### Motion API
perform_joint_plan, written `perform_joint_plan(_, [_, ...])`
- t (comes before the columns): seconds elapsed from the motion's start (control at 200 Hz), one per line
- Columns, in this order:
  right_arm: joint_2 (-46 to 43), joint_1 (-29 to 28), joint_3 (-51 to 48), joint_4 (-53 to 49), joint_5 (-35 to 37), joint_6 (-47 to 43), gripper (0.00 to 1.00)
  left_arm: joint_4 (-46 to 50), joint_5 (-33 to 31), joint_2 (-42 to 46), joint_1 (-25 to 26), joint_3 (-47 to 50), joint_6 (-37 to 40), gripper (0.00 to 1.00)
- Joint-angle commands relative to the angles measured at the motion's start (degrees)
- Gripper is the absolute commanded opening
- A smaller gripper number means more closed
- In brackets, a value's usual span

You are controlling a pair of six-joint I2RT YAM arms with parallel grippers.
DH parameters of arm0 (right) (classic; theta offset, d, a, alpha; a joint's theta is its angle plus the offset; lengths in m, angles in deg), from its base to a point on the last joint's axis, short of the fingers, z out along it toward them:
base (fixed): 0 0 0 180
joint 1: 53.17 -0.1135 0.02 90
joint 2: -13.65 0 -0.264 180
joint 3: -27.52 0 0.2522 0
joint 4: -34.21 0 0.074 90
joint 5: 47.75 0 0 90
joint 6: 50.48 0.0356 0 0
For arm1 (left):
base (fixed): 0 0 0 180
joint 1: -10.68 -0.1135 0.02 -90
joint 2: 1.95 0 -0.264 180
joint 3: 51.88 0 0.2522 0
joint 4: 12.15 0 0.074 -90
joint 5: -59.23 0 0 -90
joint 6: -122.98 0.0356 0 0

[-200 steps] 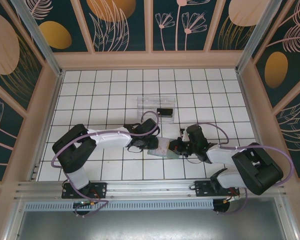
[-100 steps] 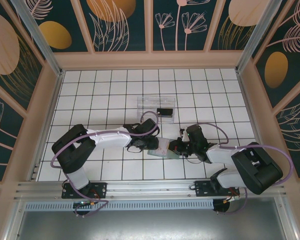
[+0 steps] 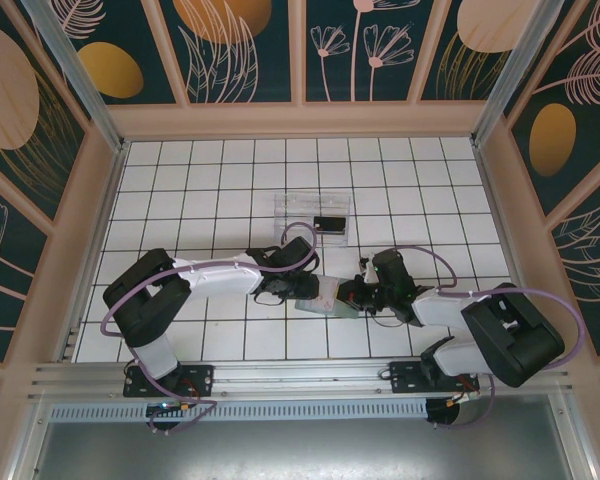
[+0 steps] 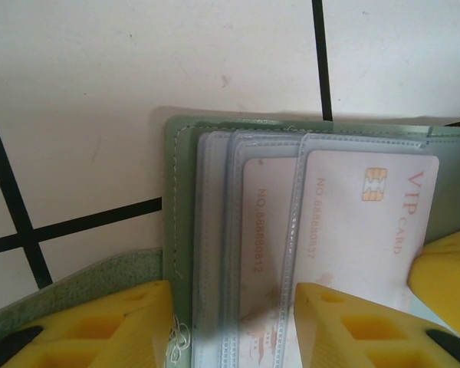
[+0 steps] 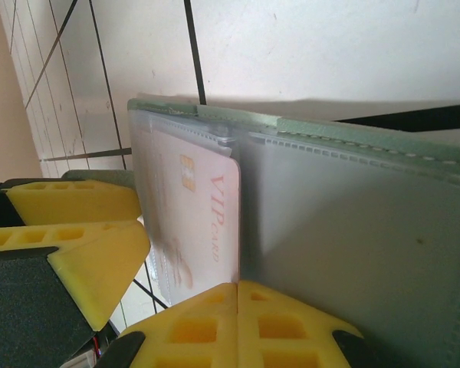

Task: Take the credit cards out of the card holder

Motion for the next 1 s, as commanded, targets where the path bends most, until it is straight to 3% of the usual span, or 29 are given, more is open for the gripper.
perform_joint_plan(0.0, [0.56, 0.59, 1.06, 0.89, -0.75, -1.21, 0.00, 0.69, 0.55, 1.02, -0.25, 0.09, 0.52, 0.48])
perform_joint_plan(0.125, [0.55, 0.58, 1.08, 0.90, -0.81, -1.15, 0.00, 1.02, 0.64, 0.48, -0.33, 0.09, 0.68, 0.56])
perform_joint_plan(0.36, [0.39, 0.59, 1.08, 0.61, -0.66, -1.15, 0.00, 2.31, 0.25, -0.94, -0.32, 0.09, 0.54, 0.47])
perform_joint_plan(0.821, [0.66, 0.54, 1.23, 0.50, -0.68, -1.29, 0.00, 2.64, 1.21, -2.86, -0.36, 0.06, 1.02, 0.46])
perform_joint_plan(0.996, [0.48, 0.57, 1.41, 0.07, -0.57, -1.34, 0.00, 7.21, -1.97, -4.80, -0.36, -1.93, 2.37, 0.45])
